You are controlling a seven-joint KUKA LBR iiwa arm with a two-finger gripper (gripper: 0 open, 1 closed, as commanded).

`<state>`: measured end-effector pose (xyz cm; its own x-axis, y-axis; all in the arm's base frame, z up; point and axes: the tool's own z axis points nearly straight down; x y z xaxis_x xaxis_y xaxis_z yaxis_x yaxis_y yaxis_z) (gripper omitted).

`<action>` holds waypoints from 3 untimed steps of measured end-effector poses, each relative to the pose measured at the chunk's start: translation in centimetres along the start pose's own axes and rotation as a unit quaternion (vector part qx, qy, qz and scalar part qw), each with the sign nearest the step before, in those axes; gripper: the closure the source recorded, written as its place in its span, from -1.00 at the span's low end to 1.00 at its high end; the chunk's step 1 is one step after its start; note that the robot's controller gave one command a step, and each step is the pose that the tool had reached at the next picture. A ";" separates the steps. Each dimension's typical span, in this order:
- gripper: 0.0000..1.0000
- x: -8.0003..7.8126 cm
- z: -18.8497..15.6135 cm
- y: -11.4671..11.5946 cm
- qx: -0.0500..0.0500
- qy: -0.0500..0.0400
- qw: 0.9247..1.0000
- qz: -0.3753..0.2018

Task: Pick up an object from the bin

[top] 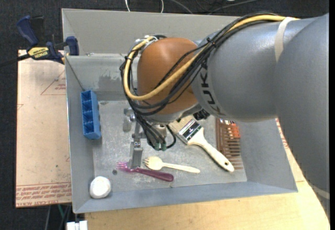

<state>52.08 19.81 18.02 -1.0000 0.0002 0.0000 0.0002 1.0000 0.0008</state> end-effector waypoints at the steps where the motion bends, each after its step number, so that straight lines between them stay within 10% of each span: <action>1: -1.00 2.2 11.1 -2.4 0.000 0.002 0.996 0.093; 2: -1.00 1.8 3.4 -2.3 -0.003 -0.004 0.988 0.152; 3: -1.00 3.7 8.1 -5.0 0.003 0.007 0.987 0.159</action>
Offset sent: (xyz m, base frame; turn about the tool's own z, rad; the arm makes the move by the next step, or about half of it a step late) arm -0.0182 -0.0232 -0.0336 0.3074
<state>48.38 14.84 9.92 -0.9493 0.3142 0.0137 0.3141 0.9494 -0.0070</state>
